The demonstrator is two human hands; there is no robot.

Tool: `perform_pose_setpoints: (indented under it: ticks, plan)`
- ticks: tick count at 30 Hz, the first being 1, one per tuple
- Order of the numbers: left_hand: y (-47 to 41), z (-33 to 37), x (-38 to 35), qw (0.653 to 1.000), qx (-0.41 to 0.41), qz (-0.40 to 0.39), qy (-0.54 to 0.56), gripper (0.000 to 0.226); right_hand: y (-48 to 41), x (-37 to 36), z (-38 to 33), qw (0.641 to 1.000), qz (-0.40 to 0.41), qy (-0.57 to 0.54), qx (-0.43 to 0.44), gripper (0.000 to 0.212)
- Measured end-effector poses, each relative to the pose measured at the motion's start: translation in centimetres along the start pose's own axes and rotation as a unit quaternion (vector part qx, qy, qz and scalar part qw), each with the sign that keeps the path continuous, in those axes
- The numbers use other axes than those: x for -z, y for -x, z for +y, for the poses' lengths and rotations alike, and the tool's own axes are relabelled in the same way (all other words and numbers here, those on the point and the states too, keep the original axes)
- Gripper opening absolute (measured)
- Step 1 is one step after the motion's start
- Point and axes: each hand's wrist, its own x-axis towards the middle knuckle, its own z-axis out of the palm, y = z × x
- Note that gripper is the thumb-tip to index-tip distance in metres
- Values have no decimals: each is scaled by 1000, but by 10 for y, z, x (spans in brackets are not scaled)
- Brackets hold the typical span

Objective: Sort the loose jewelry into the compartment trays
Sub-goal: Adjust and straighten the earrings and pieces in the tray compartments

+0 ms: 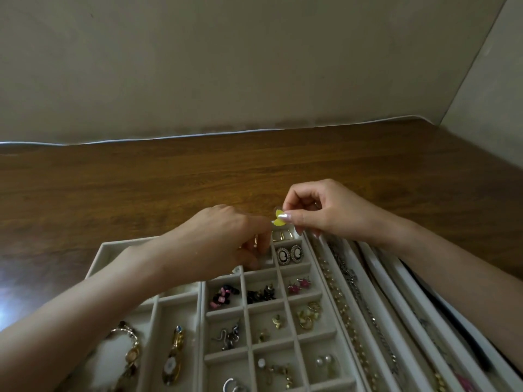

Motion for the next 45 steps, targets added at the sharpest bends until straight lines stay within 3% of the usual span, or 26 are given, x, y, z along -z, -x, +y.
perform_pose_setpoints:
  ticks: [8,13,18,26,37,45]
  plan:
    - [-2,4,-7,997,23,49,-55,16,1,0,-3,1000,-3,8,5,5]
    - [1,0,3,998,42,39,11,9,3,0,-9,999,-16,36,5,5]
    - [11,-13,31,986,56,140,69,3,3,-8,-20,997,-54,63,-1,3]
    - [11,-27,28,998,8,2,68,8,-8,-26,-38,976,-98,189,-42,7]
    - [11,-31,26,997,13,5,82,8,-7,-44,-59,910,-81,405,-38,11]
    - [11,-31,29,997,15,10,81,3,-9,-34,-62,930,-66,358,-54,16]
